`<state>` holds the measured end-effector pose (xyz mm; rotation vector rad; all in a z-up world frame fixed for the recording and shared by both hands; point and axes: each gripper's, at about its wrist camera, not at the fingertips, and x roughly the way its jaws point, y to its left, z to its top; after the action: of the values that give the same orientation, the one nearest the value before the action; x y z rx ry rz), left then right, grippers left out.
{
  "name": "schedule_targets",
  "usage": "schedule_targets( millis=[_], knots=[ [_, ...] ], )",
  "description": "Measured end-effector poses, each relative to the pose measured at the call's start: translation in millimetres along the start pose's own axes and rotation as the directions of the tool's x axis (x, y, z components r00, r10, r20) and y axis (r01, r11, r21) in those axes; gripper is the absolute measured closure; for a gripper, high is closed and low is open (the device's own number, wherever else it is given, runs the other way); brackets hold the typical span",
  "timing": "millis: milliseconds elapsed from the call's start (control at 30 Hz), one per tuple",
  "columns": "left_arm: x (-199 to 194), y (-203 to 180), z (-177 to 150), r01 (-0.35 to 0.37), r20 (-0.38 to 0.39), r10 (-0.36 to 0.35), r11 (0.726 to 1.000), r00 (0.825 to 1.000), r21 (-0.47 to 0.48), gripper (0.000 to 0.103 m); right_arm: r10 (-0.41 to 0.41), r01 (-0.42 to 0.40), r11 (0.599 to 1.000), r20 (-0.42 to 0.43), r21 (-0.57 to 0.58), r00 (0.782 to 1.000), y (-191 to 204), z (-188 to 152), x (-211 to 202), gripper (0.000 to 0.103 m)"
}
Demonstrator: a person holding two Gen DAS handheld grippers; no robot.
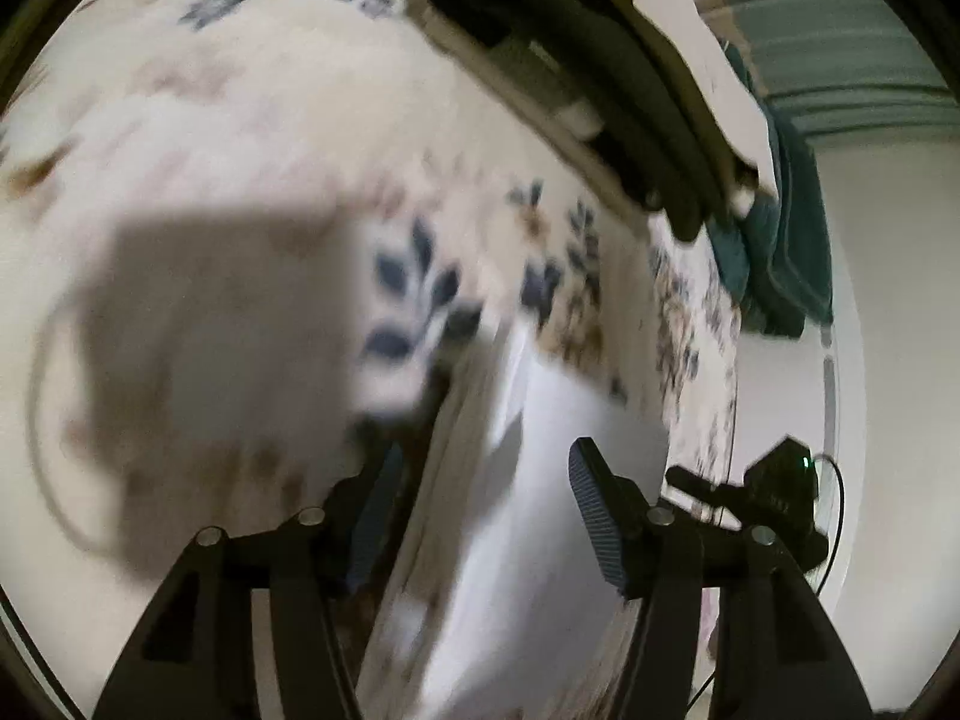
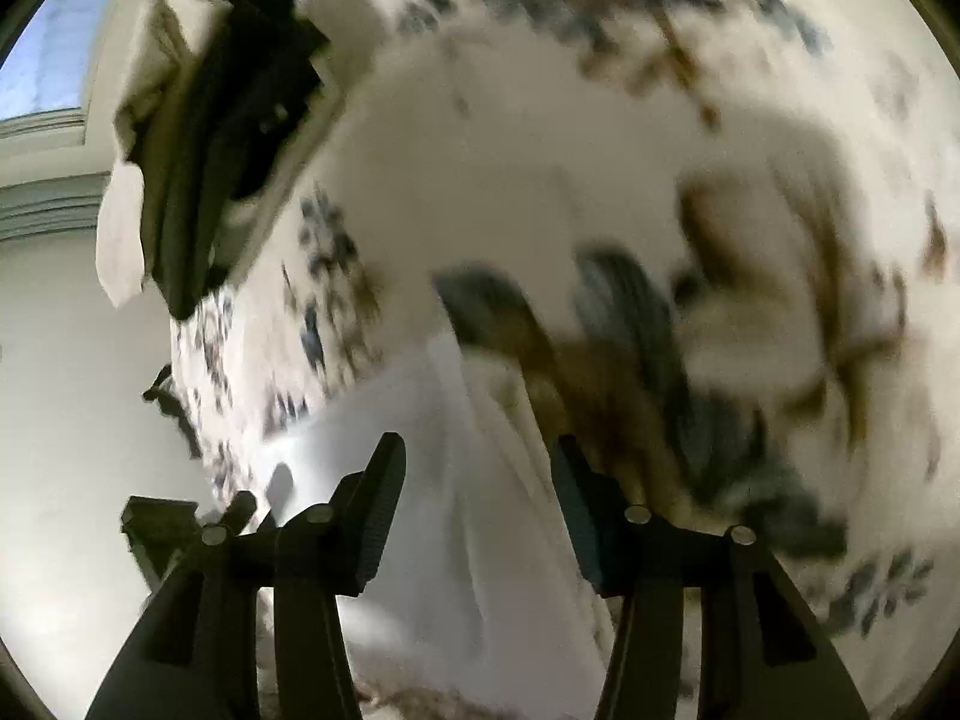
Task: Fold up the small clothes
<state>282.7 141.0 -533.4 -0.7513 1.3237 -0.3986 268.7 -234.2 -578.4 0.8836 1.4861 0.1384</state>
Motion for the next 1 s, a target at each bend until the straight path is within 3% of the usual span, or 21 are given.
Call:
schedule_targets(
  millis=[233,300,367,400,433,500,633,767,867,900,933,1000],
  knots=[
    [-20.4,27.2,-95.2,0.011,-0.081,-0.013,1.000,0.997,-0.018,0.048,0.035,-0.028,0.998,-0.139,0.050,0.990,-49.4,-82.5,-2.5,0.050],
    [-14.5,31.9,-109.6,0.012,-0.100,-0.015,1.000,0.995,-0.028,0.050,0.089,-0.073,0.993,-0.173,0.097,0.981,-63.8,-104.3,4.4,0.050],
    [-13.6,31.8,-117.0,0.015,-0.088,-0.016,1.000,0.996,-0.017,0.067,0.125,-0.101,0.986,-0.184,0.135,0.975,-72.9,-117.3,11.2,0.051],
    [-12.9,31.2,-119.1,-0.003,-0.080,0.003,1.000,0.997,-0.002,0.088,0.127,-0.101,0.984,-0.179,0.146,0.976,-76.2,-123.6,13.6,0.053],
    [-13.8,31.8,-118.9,-0.010,-0.075,0.009,1.000,0.997,-0.005,0.094,0.126,-0.103,0.985,-0.162,0.141,0.979,-77.3,-128.8,14.3,0.073],
    [-19.3,35.0,-116.2,0.001,-0.051,-0.003,1.000,0.999,-0.029,0.098,0.097,-0.082,0.988,-0.116,0.128,0.989,-77.8,-135.3,12.3,0.095],
    [-27.7,39.4,-113.4,-0.017,-0.022,0.016,1.000,1.000,-0.026,0.098,0.073,-0.066,0.985,-0.040,0.158,0.997,-82.9,-139.9,3.5,0.097],
    [-42.0,50.3,-110.2,-0.034,-0.009,0.034,0.998,0.999,-0.049,0.098,0.051,-0.045,0.991,-0.045,0.124,0.998,-72.9,-139.0,0.1,0.097],
    [-51.4,61.6,-114.6,-0.012,-0.009,0.011,0.991,1.000,-0.131,0.094,0.064,-0.055,0.990,-0.068,0.129,0.996,-66.8,-135.0,-1.7,0.092],
    [-52.5,63.9,-117.2,-0.003,-0.007,0.001,0.986,1.000,-0.168,0.082,0.084,-0.071,0.984,-0.071,0.165,0.994,-69.4,-134.7,-2.9,0.091],
    [-53.4,66.5,-121.5,0.012,-0.002,-0.013,0.978,1.000,-0.207,0.055,0.103,-0.087,0.975,-0.067,0.205,0.992,-78.0,-134.0,-7.4,0.087],
    [-53.3,70.4,-136.3,0.086,0.032,-0.080,0.950,0.996,-0.301,0.037,0.141,-0.120,0.953,-0.057,0.277,0.988,-90.4,-139.7,-10.3,0.066]
  ],
)
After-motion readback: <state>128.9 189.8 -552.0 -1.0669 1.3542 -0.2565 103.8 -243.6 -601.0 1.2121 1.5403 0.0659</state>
